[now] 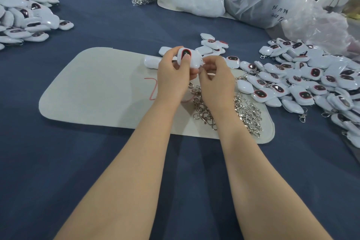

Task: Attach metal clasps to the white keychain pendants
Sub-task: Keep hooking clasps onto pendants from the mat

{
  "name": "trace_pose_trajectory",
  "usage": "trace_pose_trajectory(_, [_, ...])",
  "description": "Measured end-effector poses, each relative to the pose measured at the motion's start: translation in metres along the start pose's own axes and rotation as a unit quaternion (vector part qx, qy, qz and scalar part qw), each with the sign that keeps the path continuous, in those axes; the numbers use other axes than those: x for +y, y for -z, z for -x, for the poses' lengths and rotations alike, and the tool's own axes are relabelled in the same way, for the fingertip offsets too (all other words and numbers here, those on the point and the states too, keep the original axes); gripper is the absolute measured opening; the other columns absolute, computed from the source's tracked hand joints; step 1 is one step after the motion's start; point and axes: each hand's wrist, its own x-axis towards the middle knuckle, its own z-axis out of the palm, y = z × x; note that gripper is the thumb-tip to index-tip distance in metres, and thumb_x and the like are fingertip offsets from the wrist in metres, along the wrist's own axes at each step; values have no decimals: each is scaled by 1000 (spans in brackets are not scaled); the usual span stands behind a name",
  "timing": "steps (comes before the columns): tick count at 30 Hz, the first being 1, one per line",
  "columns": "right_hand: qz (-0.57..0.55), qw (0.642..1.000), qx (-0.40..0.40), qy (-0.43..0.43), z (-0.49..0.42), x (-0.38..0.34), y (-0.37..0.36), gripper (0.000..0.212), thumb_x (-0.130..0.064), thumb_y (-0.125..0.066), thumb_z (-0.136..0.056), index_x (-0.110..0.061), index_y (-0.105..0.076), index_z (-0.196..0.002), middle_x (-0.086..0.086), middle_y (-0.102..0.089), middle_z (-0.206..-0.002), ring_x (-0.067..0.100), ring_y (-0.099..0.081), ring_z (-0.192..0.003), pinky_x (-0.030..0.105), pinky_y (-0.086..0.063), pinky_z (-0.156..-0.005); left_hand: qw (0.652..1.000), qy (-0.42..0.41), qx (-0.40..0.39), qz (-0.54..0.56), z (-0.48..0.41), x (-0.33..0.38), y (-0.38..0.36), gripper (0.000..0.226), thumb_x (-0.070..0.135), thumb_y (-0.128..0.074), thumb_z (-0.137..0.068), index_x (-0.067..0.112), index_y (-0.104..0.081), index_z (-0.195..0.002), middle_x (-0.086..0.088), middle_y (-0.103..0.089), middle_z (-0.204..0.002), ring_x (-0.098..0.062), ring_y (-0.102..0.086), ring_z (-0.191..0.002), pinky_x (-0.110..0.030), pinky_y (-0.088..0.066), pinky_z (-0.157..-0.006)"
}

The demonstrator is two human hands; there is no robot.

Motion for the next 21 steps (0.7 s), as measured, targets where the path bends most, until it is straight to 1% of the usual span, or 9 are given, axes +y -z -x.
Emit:
trace_pose_trajectory(3, [3, 1000, -23, -8, -1, 1, 0, 17, -6, -55, -89, -11, -61, -105, -9, -58, -86, 0, -51, -76, 9, -41, -73, 991, 86, 15, 97, -1, 2, 2, 7, 10, -50, -97, 10, -56, -100, -2, -56, -74, -2, -60, -49, -17, -54, -57])
trace_pose_trajectory(5, [17, 999, -30, -7, -1, 2, 0, 14, -8, -57, -89, -11, -63, -102, -9, -59, -87, 2, -52, -78, 7, -40, -74, 980, 128, 17, 150, -2, 2, 3, 8, 9, -51, -97, 10, -56, -91, -3, -56, -73, -2, -59, -47, -17, -53, -55])
trace_pose_trajectory(8, [10, 999, -36, -16, -1, 1, 0, 14, -12, -57, -90, -13, -64, -102, -11, -59, -89, 3, -54, -84, 13, -42, -82, 965, 172, 11, 198, -5, 1, 5, 14, 7, -50, -96, 10, -56, -84, -6, -57, -75, -2, -60, -47, -16, -52, -52])
trace_pose_trajectory(10, [-1, 999, -29, -21, -1, 0, 0, 14, -12, -57, -90, -13, -64, -102, -13, -58, -87, 0, -54, -81, 15, -43, -83, 958, 190, 10, 214, -5, 0, 6, 13, 6, -51, -96, 9, -56, -84, -6, -58, -76, -3, -61, -48, -16, -52, -51])
trace_pose_trajectory(11, [-5, 999, -25, -20, -1, 0, -1, 14, -12, -58, -90, -13, -64, -101, -15, -58, -84, -4, -54, -78, 13, -44, -81, 955, 197, 10, 220, -6, 0, 7, 12, 6, -51, -96, 8, -56, -85, -6, -58, -77, -3, -62, -48, -16, -51, -51])
trace_pose_trajectory(13, [-12, 1000, -11, -17, -1, 0, -1, 10, -11, -58, -89, -15, -64, -96, -20, -56, -79, -11, -53, -73, 8, -42, -77, 950, 208, 7, 232, -6, 0, 7, 11, 6, -53, -95, 7, -56, -85, -6, -57, -78, -3, -62, -48, -15, -51, -50])
trace_pose_trajectory(15, [-28, 999, 7, -15, -2, -1, 0, 8, -11, -59, -89, -18, -62, -90, -21, -56, -75, -15, -53, -69, 3, -41, -72, 946, 217, 3, 239, -6, 0, 7, 11, 6, -53, -95, 7, -55, -83, -6, -56, -77, -3, -62, -47, -15, -50, -49])
trace_pose_trajectory(19, [-46, 998, 28, -11, -1, -2, 1, 7, -12, -60, -90, -19, -60, -87, -20, -57, -75, -17, -52, -68, 3, -40, -69, 940, 232, 1, 249, -5, 1, 7, 13, 5, -53, -94, 6, -55, -82, -6, -57, -76, -4, -62, -48, -16, -51, -49])
trace_pose_trajectory(21, [-47, 998, 32, -11, -1, -2, 2, 4, -14, -60, -90, -16, -62, -87, -18, -58, -76, -15, -52, -68, 3, -40, -69, 937, 236, 0, 257, -5, 2, 7, 13, 5, -53, -94, 6, -55, -82, -6, -57, -75, -5, -61, -48, -16, -51, -50])
